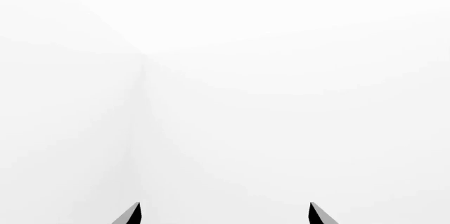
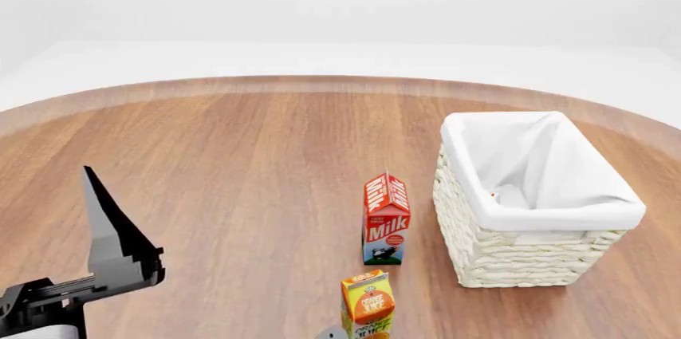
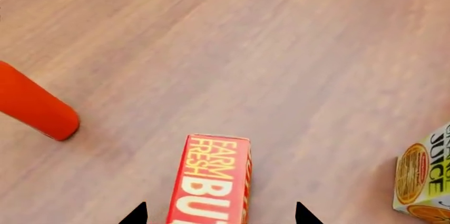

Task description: Pick up the cream cheese box and the butter, and put them in the basket.

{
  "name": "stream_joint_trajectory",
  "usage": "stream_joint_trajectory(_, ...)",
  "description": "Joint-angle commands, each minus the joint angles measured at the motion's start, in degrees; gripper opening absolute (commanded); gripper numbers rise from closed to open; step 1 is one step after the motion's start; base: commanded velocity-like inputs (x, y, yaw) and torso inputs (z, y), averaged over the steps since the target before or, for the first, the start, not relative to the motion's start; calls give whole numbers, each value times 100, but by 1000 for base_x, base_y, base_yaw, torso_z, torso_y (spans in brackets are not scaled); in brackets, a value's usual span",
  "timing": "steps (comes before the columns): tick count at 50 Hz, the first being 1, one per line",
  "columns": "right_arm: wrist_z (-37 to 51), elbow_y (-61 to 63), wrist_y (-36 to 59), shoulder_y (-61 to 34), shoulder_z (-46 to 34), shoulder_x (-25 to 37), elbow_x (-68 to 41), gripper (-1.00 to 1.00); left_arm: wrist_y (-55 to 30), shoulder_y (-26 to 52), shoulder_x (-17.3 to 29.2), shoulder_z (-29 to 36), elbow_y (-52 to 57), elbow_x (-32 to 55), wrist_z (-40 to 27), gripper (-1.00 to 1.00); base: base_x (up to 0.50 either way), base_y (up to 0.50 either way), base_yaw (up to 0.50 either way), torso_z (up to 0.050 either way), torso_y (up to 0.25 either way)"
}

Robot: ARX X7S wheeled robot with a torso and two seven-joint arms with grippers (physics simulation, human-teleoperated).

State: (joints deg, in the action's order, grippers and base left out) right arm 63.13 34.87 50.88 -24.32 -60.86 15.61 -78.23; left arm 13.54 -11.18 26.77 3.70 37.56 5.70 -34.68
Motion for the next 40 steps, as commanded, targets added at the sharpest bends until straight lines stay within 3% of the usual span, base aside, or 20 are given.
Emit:
stream_joint_trajectory(1, -20, -94, -150, 131, 22, -93, -73, 100, -4, -4, 13, -5, 10, 11, -11, 100, 0, 0, 0, 0, 0)
stream_joint_trajectory(40, 602, -288, -179, 340, -140, -212, -193, 100, 50, -38, 59, -67, 24, 88, -58, 100, 0, 0, 0, 0, 0)
